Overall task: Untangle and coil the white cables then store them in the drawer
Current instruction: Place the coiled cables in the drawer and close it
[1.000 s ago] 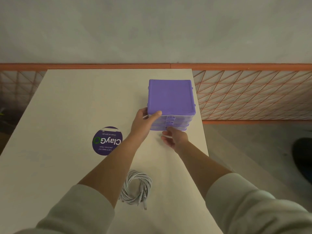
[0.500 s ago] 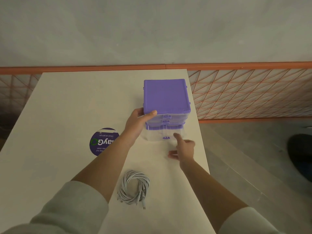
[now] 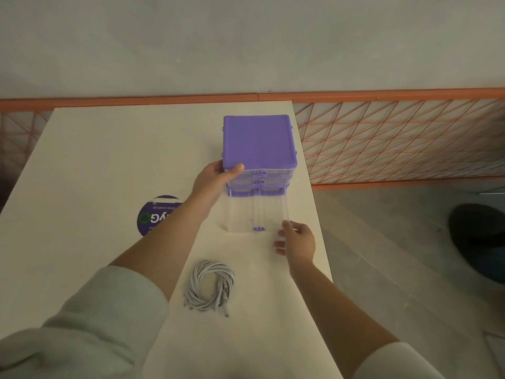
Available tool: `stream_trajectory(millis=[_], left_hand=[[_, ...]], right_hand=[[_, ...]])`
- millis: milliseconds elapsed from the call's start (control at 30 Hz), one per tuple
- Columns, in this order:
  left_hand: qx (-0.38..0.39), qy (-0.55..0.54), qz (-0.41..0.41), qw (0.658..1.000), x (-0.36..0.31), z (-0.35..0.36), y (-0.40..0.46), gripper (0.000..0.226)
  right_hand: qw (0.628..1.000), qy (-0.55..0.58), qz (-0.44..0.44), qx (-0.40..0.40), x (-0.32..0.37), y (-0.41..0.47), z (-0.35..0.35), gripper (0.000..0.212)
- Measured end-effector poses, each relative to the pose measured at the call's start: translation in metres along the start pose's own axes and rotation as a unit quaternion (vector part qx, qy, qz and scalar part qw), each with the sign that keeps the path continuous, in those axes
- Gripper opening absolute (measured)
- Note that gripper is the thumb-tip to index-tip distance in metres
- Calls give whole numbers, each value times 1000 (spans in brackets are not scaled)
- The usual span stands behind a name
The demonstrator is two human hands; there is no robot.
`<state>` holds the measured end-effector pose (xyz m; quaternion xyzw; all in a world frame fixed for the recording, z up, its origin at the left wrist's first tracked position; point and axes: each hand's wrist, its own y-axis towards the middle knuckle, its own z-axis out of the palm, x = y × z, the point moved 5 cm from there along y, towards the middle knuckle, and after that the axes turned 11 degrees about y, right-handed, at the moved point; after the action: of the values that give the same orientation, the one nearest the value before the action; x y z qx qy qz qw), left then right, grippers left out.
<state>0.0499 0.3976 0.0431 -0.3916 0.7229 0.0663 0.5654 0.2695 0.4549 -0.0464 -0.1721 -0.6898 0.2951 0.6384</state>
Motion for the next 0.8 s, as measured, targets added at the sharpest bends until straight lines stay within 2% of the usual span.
stream_trajectory(millis=[267,433,467,567,600,700,800], left_hand=[[-11,-2,-3,1000,-2,2,-2,18],[-4,-8,-4,1000,2,3,-1,23],[3,-10,-4,1000,3,1,-2,31],[-9,-12,-26,1000,12,-6,-8,83],[-22,-11,-34,999,16,-9,-13,87],[-62,-7,-30,998,30,-16,-31,65],[-71,5,-36,997,54,-23,-58,44]], right_hand=[[999,-34,-20,2,-7,-10,-17,21],[999,-28,-11,23,-8,-15,-19,34],[1000,-20,-7,21,-9,-18,-19,38],[1000,11,8,6,-17,-31,-21,44],[1000,13,13,1,-21,-36,-21,41],[1000,-22,18,8,-33,-49,-15,28],[996,-73,19,52,-45,-64,-3,18]])
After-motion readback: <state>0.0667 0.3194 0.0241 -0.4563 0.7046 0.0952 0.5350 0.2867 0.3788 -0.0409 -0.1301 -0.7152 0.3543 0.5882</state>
